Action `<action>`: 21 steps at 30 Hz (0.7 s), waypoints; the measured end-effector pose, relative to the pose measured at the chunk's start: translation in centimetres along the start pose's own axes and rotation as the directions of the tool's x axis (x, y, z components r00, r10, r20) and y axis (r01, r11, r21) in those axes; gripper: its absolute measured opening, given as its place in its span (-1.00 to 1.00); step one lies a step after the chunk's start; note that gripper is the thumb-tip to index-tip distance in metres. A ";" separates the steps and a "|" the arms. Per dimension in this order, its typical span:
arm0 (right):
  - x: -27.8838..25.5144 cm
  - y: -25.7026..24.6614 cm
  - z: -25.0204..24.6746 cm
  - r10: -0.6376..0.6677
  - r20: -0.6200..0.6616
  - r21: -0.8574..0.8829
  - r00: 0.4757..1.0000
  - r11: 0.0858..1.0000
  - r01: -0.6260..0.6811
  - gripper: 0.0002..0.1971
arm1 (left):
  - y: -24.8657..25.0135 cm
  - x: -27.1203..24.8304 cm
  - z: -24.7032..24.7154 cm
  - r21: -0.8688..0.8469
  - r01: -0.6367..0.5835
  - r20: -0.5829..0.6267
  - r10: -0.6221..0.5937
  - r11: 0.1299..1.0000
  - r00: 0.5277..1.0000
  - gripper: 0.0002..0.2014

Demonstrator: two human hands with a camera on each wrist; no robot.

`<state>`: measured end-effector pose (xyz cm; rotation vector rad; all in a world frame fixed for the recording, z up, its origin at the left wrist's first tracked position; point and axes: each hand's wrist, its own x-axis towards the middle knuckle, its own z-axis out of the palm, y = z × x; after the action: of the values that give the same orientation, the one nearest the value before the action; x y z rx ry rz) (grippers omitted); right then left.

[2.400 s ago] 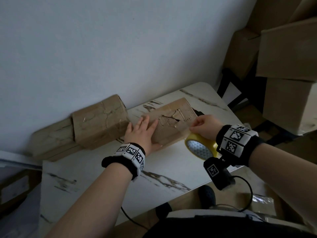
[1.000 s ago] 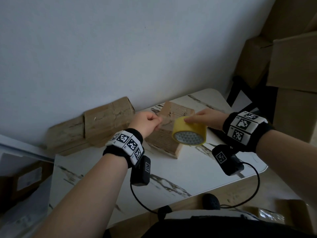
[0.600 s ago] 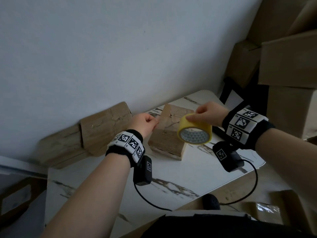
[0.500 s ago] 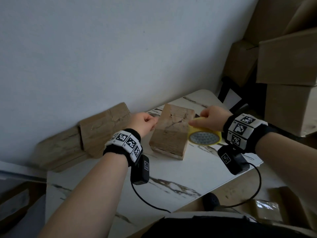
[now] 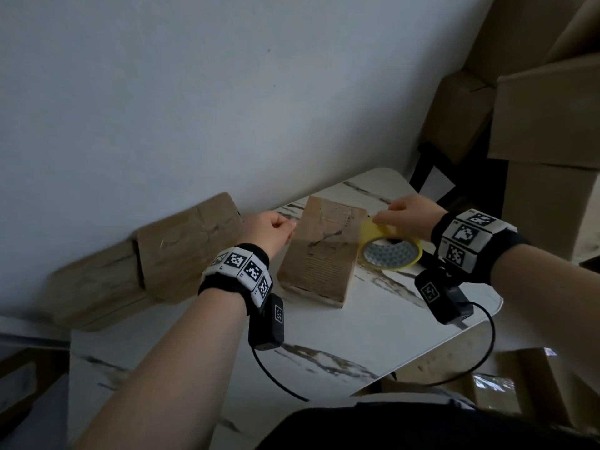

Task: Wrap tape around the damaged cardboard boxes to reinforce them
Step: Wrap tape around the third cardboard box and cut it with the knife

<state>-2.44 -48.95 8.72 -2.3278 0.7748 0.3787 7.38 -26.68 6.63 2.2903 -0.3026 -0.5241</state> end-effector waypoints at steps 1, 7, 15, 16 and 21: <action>0.3 0.2 -0.3 0.008 0.012 0.026 1.000 1.000 -0.009 -0.68 | 0.1 0.3 0.1 0.000 0.012 0.003 -0.012 1.000 1.000 -0.69; 1.6 1.2 0.0 -0.005 0.056 -0.159 0.998 0.987 0.014 -0.57 | -0.2 2.1 0.6 0.152 0.029 0.043 -0.036 0.988 0.998 -0.67; 1.9 2.4 1.4 0.024 0.034 -0.294 0.999 0.956 -0.012 -0.42 | -0.3 4.0 -0.1 0.258 0.055 0.061 -0.073 0.965 0.995 -0.66; 2.1 2.4 1.4 0.022 0.037 -0.304 0.999 0.953 -0.010 -0.41 | -0.2 4.2 0.0 0.264 0.055 0.063 -0.074 0.963 0.995 -0.66; 2.3 2.7 1.9 0.046 0.037 -0.291 0.998 0.956 -0.033 -0.45 | -0.3 4.2 0.8 0.292 0.062 0.051 -0.080 0.954 0.995 -0.68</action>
<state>-2.41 -50.41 4.94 -2.5686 0.7903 0.5935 10.74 -28.46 4.74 2.5812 -0.3478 -0.6233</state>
